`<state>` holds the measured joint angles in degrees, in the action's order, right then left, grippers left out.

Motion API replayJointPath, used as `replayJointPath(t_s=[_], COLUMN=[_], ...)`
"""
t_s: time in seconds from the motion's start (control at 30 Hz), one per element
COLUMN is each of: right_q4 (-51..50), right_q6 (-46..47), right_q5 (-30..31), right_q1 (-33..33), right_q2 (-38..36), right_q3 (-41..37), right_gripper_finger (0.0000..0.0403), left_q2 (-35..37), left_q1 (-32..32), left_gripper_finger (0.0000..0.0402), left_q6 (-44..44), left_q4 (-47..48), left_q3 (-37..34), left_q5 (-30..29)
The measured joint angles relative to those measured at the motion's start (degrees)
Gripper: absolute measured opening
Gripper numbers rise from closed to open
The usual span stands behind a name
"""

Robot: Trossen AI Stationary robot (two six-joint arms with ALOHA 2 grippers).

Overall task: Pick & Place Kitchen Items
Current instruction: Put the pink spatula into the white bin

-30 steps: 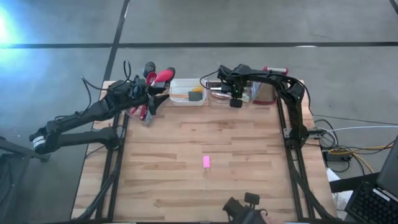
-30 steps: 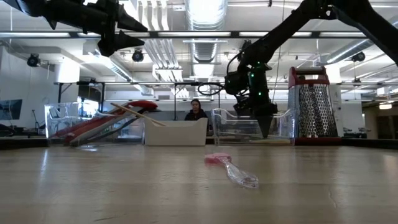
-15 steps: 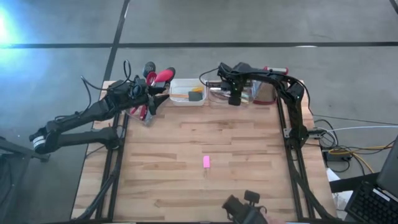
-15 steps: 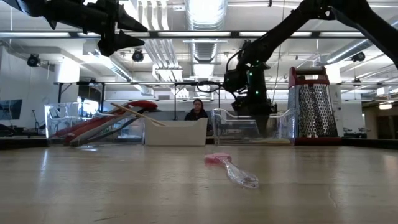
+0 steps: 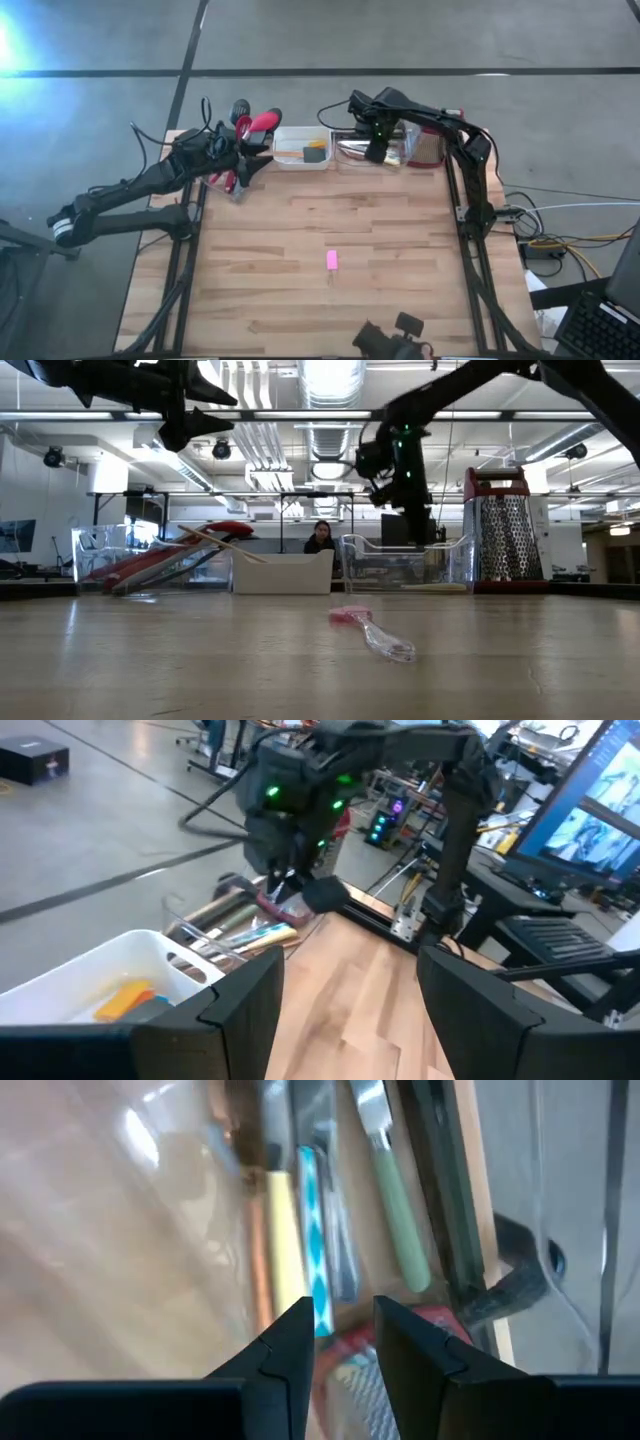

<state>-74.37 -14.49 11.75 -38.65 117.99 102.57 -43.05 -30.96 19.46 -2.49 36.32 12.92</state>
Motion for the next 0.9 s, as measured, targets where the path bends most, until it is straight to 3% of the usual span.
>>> replayJointPath(t_s=[0.37, 0.5, 0.6, 0.7, 0.9], right_q4=[-5.39, -7.18, -7.30, -7.16, -6.45], right_q6=[8.77, 13.57, 17.10, 20.71, 26.63], right_q5=[-0.30, -0.24, -0.02, 0.22, 0.39], right_q1=[12.17, 16.24, 18.51, 19.96, 20.55], right_q2=[-13.26, -19.74, -25.01, -29.51, -36.71], right_q3=[1.28, -0.40, -2.07, -3.28, -5.90], right_gripper_finger=[0.0069, 0.0063, 0.0060, 0.0058, 0.0064], left_q2=[-0.10, -1.33, -3.63, -7.81, -18.97], left_q1=[3.11, 9.41, 16.36, 23.62, 33.13], left_gripper_finger=[0.0235, 0.0234, 0.0234, 0.0234, 0.0234], left_q6=[1.17, -0.99, -6.17, -12.81, -21.89], left_q4=[1.60, 2.26, 2.04, 0.98, -2.48], left_q3=[0.00, 0.00, 0.00, 0.00, 3.06], left_q5=[2.50, 1.04, -3.21, -6.53, -7.01])
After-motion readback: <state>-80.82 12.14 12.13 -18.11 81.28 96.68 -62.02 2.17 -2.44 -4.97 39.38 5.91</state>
